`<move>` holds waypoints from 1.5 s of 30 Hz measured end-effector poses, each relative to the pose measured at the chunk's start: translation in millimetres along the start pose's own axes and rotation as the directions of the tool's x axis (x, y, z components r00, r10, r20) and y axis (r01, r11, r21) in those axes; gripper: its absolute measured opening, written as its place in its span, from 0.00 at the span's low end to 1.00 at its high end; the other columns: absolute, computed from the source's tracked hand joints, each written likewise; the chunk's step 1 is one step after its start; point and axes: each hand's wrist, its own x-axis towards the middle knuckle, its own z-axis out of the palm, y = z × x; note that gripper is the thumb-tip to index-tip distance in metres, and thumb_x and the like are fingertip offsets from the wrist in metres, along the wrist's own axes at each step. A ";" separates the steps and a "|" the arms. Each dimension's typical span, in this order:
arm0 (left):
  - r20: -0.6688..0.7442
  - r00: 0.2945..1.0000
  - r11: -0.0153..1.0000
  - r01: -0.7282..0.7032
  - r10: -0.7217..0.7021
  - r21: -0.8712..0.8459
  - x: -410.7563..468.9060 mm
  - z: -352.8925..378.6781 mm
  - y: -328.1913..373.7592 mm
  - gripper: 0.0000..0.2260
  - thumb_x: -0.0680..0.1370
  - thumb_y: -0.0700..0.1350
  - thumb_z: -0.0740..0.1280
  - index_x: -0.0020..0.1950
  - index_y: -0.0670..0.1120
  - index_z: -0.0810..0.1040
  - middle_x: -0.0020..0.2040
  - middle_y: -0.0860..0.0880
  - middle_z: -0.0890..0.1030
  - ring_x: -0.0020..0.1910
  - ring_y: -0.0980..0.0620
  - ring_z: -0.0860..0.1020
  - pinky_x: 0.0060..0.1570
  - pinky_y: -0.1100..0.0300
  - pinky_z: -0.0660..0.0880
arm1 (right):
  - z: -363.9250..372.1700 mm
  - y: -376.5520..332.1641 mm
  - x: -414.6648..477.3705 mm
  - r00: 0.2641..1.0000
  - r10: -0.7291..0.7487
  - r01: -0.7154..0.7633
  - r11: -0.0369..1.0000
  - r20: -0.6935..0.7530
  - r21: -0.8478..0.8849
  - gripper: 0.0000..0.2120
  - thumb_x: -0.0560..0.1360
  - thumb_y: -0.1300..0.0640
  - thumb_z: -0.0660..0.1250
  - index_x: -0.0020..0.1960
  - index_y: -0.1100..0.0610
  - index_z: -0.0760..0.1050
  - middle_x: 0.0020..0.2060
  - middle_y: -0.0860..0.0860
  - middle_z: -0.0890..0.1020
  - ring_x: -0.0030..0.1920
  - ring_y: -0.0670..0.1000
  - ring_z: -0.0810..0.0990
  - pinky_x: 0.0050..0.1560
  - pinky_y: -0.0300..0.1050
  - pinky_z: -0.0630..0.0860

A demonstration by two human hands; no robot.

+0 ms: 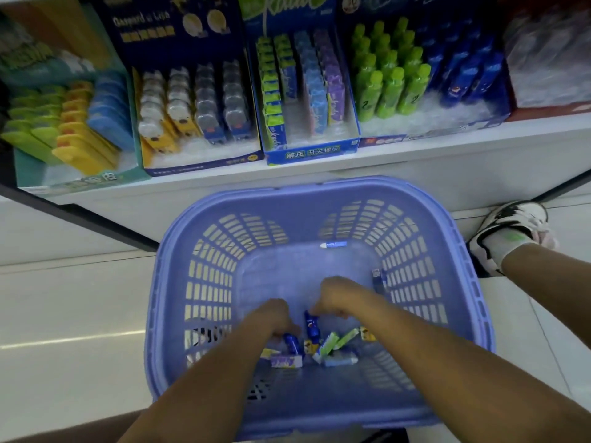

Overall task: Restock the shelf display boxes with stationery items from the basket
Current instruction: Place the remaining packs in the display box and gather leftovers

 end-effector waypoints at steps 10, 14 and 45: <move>-0.078 0.996 0.981 0.020 -0.036 -0.195 -10.9 -18.2 -6.8 0.16 0.67 0.52 0.75 0.31 0.45 0.73 0.30 0.47 0.75 0.30 0.50 0.73 0.36 0.58 0.70 | 21.1 -4.9 9.9 0.997 0.024 -0.014 0.990 -0.070 0.137 0.14 0.69 0.55 0.69 0.30 0.57 0.69 0.28 0.53 0.73 0.33 0.52 0.75 0.30 0.41 0.69; -0.178 0.984 0.857 -0.084 -0.009 -0.509 -31.7 -58.0 -1.2 0.10 0.70 0.46 0.74 0.41 0.41 0.79 0.29 0.46 0.77 0.28 0.53 0.76 0.32 0.61 0.75 | -12.6 -2.9 -9.2 0.984 -0.029 0.100 0.904 -0.174 0.416 0.15 0.75 0.52 0.65 0.33 0.58 0.72 0.28 0.56 0.77 0.30 0.53 0.76 0.33 0.42 0.72; -0.730 0.624 0.073 -0.771 0.279 -0.632 -204.2 -142.3 93.3 0.05 0.78 0.46 0.66 0.48 0.49 0.80 0.39 0.49 0.82 0.29 0.57 0.79 0.28 0.68 0.74 | -221.8 75.8 -151.1 0.110 -0.013 0.429 0.903 -0.994 0.036 0.15 0.70 0.66 0.69 0.56 0.60 0.76 0.44 0.56 0.80 0.37 0.48 0.78 0.42 0.35 0.71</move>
